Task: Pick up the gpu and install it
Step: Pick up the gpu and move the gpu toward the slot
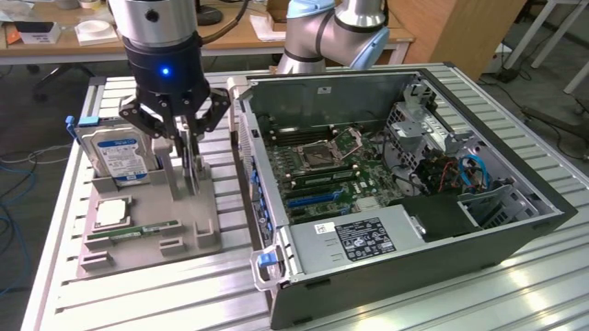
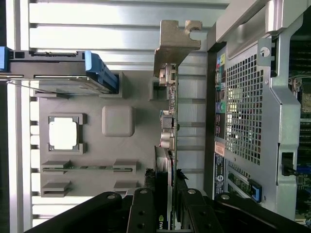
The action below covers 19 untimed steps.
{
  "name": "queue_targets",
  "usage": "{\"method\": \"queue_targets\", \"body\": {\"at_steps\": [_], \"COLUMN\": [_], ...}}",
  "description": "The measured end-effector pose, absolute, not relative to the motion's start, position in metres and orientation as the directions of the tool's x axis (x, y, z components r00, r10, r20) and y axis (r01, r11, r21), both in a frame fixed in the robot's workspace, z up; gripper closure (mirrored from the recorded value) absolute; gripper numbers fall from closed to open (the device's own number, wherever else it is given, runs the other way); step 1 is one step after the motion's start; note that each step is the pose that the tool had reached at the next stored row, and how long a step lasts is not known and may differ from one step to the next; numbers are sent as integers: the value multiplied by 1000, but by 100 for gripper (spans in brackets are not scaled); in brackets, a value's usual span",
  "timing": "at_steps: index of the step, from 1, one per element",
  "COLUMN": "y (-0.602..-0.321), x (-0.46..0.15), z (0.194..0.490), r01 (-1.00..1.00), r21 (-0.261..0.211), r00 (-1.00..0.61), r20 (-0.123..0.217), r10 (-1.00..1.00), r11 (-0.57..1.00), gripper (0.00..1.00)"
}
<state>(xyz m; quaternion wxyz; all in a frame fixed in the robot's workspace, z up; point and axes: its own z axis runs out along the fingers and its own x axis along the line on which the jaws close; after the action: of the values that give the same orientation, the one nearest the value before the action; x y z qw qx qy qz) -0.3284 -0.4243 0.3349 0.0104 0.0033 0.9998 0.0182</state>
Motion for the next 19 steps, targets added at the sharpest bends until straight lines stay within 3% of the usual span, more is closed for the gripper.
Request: {"method": "queue_targets", "body": {"at_steps": [19], "y": [-424], "x": [-328], "z": [347], "r01": [6], "r21": [37], "r00": [-1000], "r20": [-21], "r10": [7], "r11": [999], "gripper": [74]}}
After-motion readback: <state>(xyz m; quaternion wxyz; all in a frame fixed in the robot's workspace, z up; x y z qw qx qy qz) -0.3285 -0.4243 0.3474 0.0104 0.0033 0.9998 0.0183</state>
